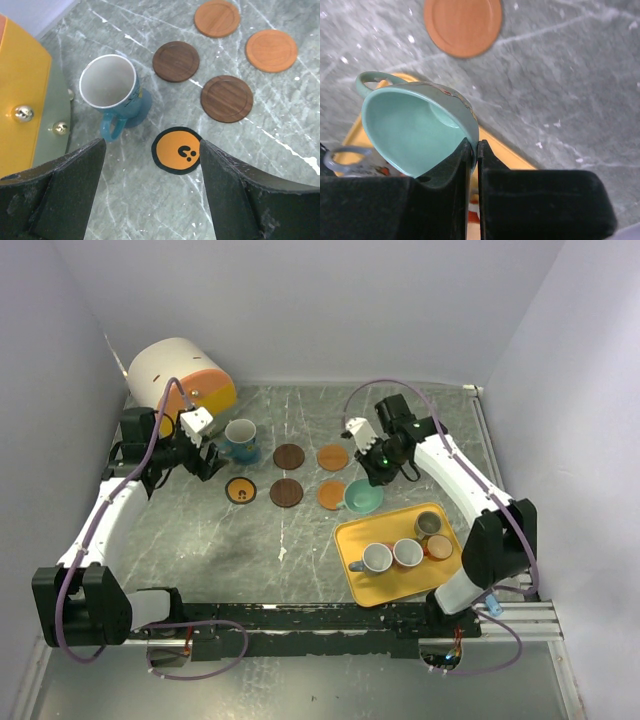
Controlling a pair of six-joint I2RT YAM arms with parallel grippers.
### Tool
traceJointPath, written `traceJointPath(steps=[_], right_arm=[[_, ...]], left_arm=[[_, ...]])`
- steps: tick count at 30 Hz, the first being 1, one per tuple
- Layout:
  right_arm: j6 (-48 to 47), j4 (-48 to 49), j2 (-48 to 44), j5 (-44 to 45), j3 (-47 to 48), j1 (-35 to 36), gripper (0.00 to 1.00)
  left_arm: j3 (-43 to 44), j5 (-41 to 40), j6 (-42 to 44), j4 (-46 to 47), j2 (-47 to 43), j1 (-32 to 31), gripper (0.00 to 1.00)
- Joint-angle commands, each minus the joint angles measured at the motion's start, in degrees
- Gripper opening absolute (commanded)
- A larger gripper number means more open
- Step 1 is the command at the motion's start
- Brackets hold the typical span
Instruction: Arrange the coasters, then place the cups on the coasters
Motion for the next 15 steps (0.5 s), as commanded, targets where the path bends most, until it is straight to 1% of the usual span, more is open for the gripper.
traceJointPath(steps=[1, 4, 8, 15], right_arm=[[8.9, 1.9, 3.3, -2.7, 5.0, 3.7, 0.0], [12.4, 3.5, 6.4, -2.3, 9.5, 6.0, 0.0], [15.9, 3.8, 11.1, -3.5, 15.3, 8.9, 0.0], [20.2, 3.3, 16.1, -7.4, 22.4, 10.3, 0.0]], left_arm=[[1.3, 7.1, 1.3, -1.5, -1.3, -1.1, 0.86], [0.8, 8.4, 4.3, -3.5, -1.7, -5.4, 0.85], [1.6, 4.2, 8.7, -6.3, -0.9, -13.2, 0.85], [0.3, 4.6, 8.0, -0.3, 1.9, -20.4, 0.85]])
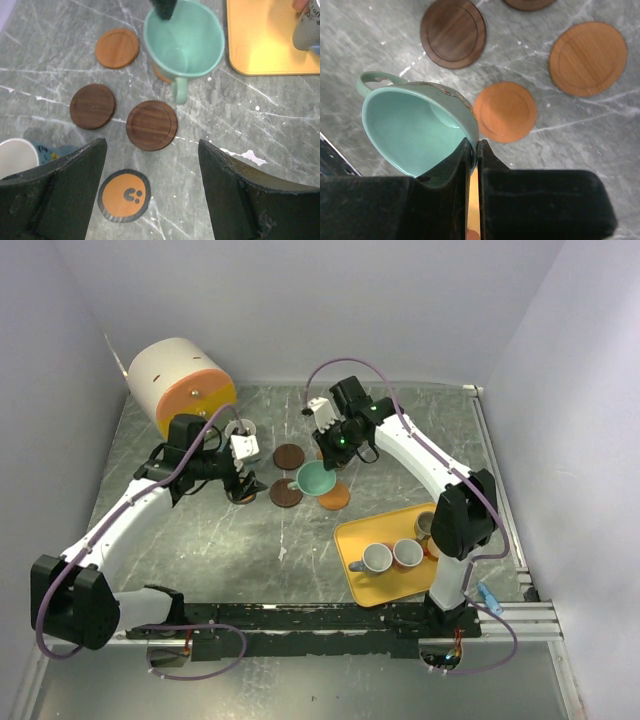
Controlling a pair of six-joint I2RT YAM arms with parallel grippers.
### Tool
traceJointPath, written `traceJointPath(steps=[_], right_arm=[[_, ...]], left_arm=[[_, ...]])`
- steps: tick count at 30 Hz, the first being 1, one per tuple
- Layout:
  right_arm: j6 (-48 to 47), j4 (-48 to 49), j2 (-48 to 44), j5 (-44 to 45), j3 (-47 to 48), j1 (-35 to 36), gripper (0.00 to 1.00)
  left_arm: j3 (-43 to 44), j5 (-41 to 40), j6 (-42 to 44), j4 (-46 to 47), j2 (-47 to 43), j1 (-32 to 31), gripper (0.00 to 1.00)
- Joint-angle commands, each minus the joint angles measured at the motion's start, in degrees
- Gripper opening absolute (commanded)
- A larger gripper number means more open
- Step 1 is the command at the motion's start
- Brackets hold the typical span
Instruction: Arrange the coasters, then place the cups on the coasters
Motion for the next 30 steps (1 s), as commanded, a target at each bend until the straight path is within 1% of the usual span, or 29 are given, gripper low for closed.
traceJointPath(steps=[1, 6, 10, 13, 16, 20, 26, 30], right_arm=[[4.5, 0.3, 1.7, -4.3, 4.7, 0.4, 0.0], [4.8, -0.5, 2.9, -7.8, 7.2, 0.7, 0.0], [4.6, -0.6, 2.8, -8.8, 6.9, 0.8, 0.0], [4.6, -0.7, 2.6, -9.1, 6.9, 1.1, 0.0], [4.5, -0.8, 2.3, -9.1, 6.4, 1.3, 0.0], [4.4, -0.7, 1.9, -9.2, 5.6, 1.4, 0.0], [4.3, -0.6, 1.5, -9.2, 5.4, 1.7, 0.0], [4.2, -0.7, 1.4, -9.2, 5.2, 1.7, 0.0]], left_arm=[[0.0, 0.4, 1.8, 4.2, 2.1, -4.0, 0.86], [-0.3, -2.3, 4.7, 6.4, 5.4, -7.2, 0.86], [-1.4, -3.4, 3.5, 10.3, 6.9, -8.8, 0.85], [-1.8, -5.9, 3.1, 12.6, 7.7, -10.3, 0.79], [-1.7, -6.5, 2.7, 13.3, 8.6, -11.1, 0.72], [-1.0, -6.9, 3.2, 11.6, 9.3, -11.9, 0.58], [0.1, -8.3, 4.7, 8.8, 9.8, -12.6, 0.45], [0.8, -9.0, 5.1, 7.8, 10.1, -12.7, 0.34]])
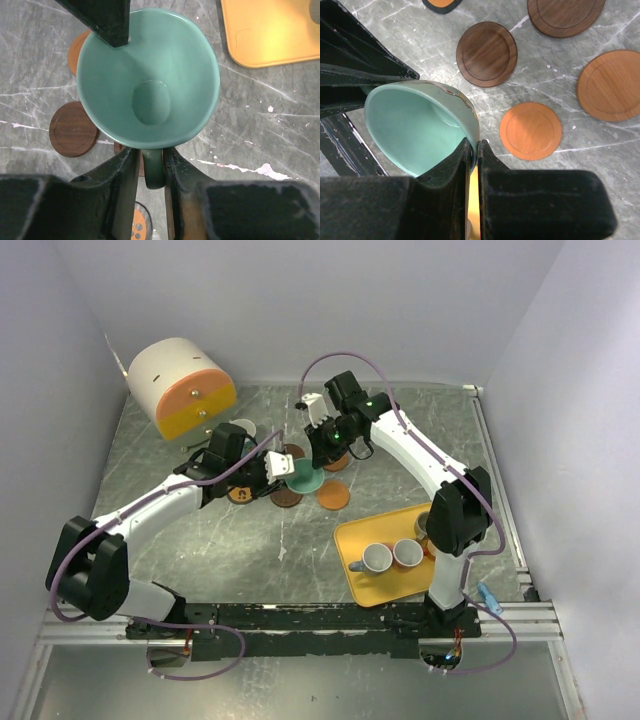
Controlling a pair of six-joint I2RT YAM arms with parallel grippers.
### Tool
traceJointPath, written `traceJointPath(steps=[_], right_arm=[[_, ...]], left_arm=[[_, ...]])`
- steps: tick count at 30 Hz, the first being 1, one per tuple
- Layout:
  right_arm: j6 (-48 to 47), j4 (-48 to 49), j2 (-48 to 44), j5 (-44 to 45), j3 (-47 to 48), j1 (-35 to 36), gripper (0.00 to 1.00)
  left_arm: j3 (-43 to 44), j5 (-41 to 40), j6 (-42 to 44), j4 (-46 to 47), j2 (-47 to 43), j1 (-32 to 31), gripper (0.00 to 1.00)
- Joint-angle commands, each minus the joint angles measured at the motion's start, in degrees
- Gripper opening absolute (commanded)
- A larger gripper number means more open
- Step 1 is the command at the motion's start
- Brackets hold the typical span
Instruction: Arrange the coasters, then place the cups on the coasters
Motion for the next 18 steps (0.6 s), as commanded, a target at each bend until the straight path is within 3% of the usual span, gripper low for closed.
traceJointPath(steps=[1, 5, 8, 13, 18], right_arm=[[0.5, -0.1, -1.6, -1.7, 0.0, 0.5, 0.0], [0.0, -0.4, -1.4, -2.1, 0.1, 0.6, 0.0], [-0.9, -0.7, -1.4, -2.1, 0.2, 0.6, 0.02], [-2.3, -0.9, -2.0, -1.0, 0.0, 0.5, 0.19], [-4.0, -1.0, -3.4, -1.1, -0.6, 0.0, 0.32]], left_arm=[[2.1, -0.7, 1.6, -1.2, 0.5, -0.5, 0.3], [2.3, -0.7, 1.5, -1.4, 0.3, -0.6, 0.08], [2.0, -0.6, 1.3, -1.6, -0.2, -0.6, 0.07], [0.2, -0.3, 1.7, -1.9, -1.7, 0.1, 0.07], [-2.1, 3.1, 0.6, -1.2, -3.1, 4.7, 0.07]])
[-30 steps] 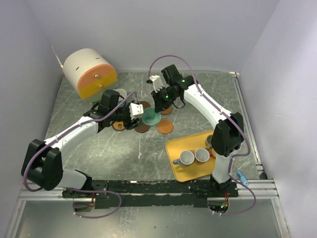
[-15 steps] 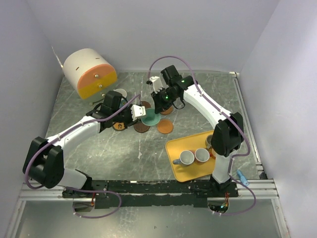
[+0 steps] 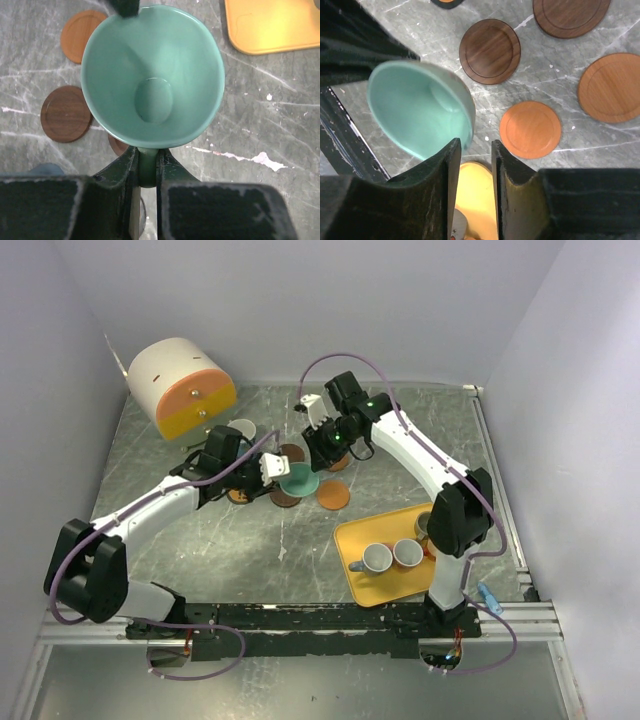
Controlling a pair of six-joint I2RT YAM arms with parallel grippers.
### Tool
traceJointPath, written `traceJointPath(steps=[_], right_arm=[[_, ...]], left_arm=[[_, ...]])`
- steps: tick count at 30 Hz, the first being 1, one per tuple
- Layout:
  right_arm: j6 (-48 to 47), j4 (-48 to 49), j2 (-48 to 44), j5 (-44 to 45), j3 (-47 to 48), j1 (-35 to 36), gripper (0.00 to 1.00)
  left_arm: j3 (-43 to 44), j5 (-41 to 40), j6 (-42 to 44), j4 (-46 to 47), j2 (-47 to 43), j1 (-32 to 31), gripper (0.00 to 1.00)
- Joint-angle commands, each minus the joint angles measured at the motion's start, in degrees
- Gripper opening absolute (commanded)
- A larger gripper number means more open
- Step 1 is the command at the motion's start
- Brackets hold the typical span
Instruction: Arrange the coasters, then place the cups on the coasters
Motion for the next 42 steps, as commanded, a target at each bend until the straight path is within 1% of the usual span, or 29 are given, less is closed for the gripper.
traceJointPath(steps=[1, 7, 10, 14, 19, 23, 27, 32, 42], right_arm=[[-2.4, 0.1, -3.4, -1.1, -0.8, -0.4, 0.35], [-4.5, 3.4, -7.4, -2.7, -6.9, -2.6, 0.36], [-4.9, 6.2, -9.6, -3.9, -10.7, -5.1, 0.36], [-5.2, 8.7, -11.4, -5.5, -14.5, -8.6, 0.37], [-5.8, 10.2, -12.4, -6.9, -17.4, -11.6, 0.37], [-6.1, 10.7, -13.2, -7.3, -18.9, -12.7, 0.36], [-6.2, 11.4, -13.9, -7.1, -20.4, -13.0, 0.36], [-6.2, 11.6, -14.2, -6.9, -21.1, -13.1, 0.36], [-6.4, 11.1, -13.9, -7.0, -21.3, -13.0, 0.36]], left_arm=[[-1.8, 5.0, 0.4, 0.9, -3.1, 5.1, 0.07], [-5.5, 6.9, 3.1, -2.0, -5.9, 15.2, 0.07], [-7.5, 6.9, 5.1, -3.6, -6.9, 20.1, 0.07], [-8.9, 5.9, 4.8, -3.1, -5.6, 23.7, 0.07], [-10.1, 4.5, 2.3, 1.1, -3.6, 23.9, 0.07], [-8.5, 3.1, 1.3, 1.6, -0.4, 23.9, 0.07], [-7.1, 1.9, 1.9, 0.5, 2.4, 23.9, 0.07], [-7.9, 2.1, 1.4, 3.7, 3.3, 23.9, 0.07], [-6.2, 1.0, 0.5, 4.8, 6.1, 23.9, 0.07]])
